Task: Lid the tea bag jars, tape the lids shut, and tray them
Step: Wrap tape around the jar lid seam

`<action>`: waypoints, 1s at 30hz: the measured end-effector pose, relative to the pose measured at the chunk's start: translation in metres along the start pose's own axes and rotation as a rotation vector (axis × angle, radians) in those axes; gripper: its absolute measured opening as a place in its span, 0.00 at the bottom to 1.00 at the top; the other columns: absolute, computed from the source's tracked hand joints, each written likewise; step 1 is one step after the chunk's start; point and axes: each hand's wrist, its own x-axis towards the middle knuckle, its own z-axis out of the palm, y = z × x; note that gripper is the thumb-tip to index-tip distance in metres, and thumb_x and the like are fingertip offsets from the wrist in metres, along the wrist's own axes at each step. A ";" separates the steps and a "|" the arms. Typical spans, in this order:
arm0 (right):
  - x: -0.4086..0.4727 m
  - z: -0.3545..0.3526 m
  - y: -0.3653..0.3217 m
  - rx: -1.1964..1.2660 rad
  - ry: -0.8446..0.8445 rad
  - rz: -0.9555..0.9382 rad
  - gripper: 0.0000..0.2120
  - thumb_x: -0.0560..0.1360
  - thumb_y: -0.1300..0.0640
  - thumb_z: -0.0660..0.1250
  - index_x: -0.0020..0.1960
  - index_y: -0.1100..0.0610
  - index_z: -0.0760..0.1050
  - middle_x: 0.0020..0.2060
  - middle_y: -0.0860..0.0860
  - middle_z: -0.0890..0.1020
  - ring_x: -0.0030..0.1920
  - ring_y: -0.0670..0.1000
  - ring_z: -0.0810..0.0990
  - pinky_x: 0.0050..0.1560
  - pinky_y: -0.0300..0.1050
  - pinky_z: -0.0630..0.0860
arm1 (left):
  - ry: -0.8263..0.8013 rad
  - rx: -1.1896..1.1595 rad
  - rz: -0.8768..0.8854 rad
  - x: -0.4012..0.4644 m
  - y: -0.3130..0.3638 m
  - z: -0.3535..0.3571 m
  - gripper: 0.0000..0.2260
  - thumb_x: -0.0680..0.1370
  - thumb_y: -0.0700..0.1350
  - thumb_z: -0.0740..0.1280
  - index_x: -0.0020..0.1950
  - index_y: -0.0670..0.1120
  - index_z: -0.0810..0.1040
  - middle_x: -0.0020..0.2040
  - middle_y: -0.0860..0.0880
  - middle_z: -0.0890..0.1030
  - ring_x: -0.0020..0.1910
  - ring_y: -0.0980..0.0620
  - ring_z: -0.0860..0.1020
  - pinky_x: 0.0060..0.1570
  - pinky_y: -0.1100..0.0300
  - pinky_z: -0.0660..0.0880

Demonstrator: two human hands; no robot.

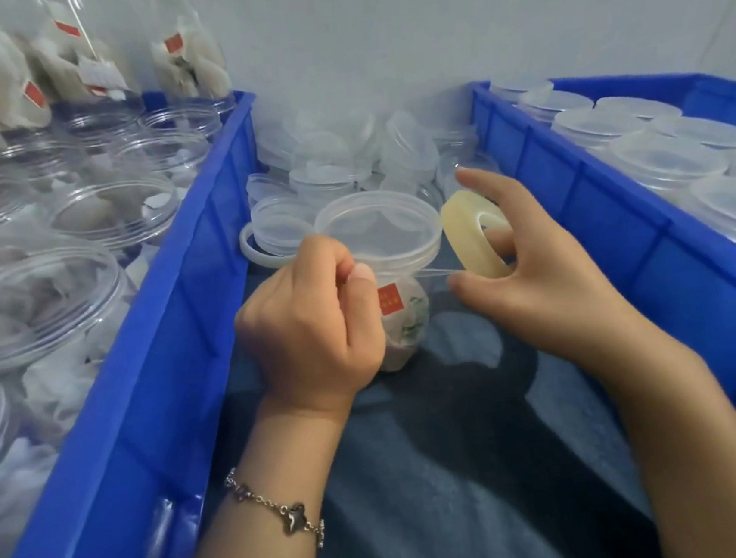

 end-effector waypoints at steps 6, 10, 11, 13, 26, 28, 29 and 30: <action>0.003 0.007 0.005 0.008 0.104 0.044 0.38 0.62 0.45 0.67 0.68 0.32 0.55 0.44 0.47 0.77 0.45 0.23 0.68 0.42 0.21 0.65 | 0.018 0.007 -0.029 0.000 -0.001 0.000 0.10 0.73 0.43 0.60 0.34 0.40 0.72 0.24 0.49 0.69 0.21 0.48 0.67 0.24 0.57 0.60; 0.003 0.013 0.006 0.052 0.104 0.039 0.37 0.63 0.44 0.69 0.68 0.32 0.57 0.47 0.35 0.74 0.47 0.22 0.66 0.47 0.26 0.65 | 0.029 -0.041 -0.105 -0.002 -0.002 0.004 0.11 0.74 0.45 0.60 0.36 0.40 0.73 0.26 0.52 0.68 0.23 0.52 0.66 0.24 0.59 0.62; 0.003 0.014 0.006 0.060 0.099 0.033 0.36 0.63 0.43 0.69 0.67 0.32 0.59 0.47 0.31 0.72 0.48 0.24 0.67 0.47 0.27 0.66 | 0.028 -0.065 -0.128 -0.003 -0.002 0.005 0.11 0.75 0.46 0.59 0.37 0.40 0.73 0.27 0.53 0.68 0.24 0.53 0.65 0.24 0.60 0.61; 0.003 0.016 0.006 0.084 0.078 0.030 0.34 0.63 0.42 0.69 0.66 0.32 0.61 0.48 0.26 0.69 0.50 0.28 0.70 0.48 0.27 0.67 | 0.026 -0.109 -0.158 -0.006 -0.002 0.008 0.10 0.75 0.47 0.59 0.39 0.42 0.73 0.29 0.53 0.69 0.25 0.54 0.66 0.26 0.60 0.62; 0.004 0.018 0.010 0.240 -0.012 0.069 0.30 0.65 0.32 0.65 0.66 0.30 0.62 0.56 0.33 0.77 0.58 0.37 0.75 0.57 0.44 0.75 | -0.172 -0.634 -0.378 -0.010 -0.007 0.022 0.19 0.76 0.51 0.57 0.67 0.55 0.65 0.69 0.45 0.71 0.70 0.49 0.67 0.67 0.42 0.65; 0.004 0.019 0.010 0.244 0.006 0.095 0.28 0.63 0.27 0.62 0.62 0.26 0.62 0.59 0.41 0.78 0.60 0.44 0.76 0.57 0.55 0.76 | -0.178 -0.632 -0.380 -0.009 -0.007 0.022 0.17 0.77 0.51 0.58 0.66 0.55 0.67 0.68 0.44 0.71 0.69 0.47 0.68 0.66 0.41 0.66; 0.005 0.019 0.010 0.239 0.018 0.102 0.27 0.62 0.26 0.60 0.60 0.24 0.62 0.58 0.42 0.78 0.59 0.45 0.76 0.56 0.56 0.76 | -0.185 -0.624 -0.384 -0.009 -0.006 0.021 0.17 0.76 0.51 0.59 0.65 0.55 0.68 0.69 0.44 0.71 0.69 0.48 0.68 0.66 0.42 0.66; 0.005 0.020 0.011 0.232 0.030 0.106 0.27 0.61 0.25 0.59 0.60 0.24 0.63 0.57 0.42 0.79 0.59 0.45 0.77 0.55 0.56 0.77 | -0.193 -0.613 -0.387 -0.009 -0.006 0.021 0.16 0.76 0.51 0.59 0.65 0.56 0.69 0.69 0.44 0.70 0.69 0.49 0.68 0.66 0.43 0.66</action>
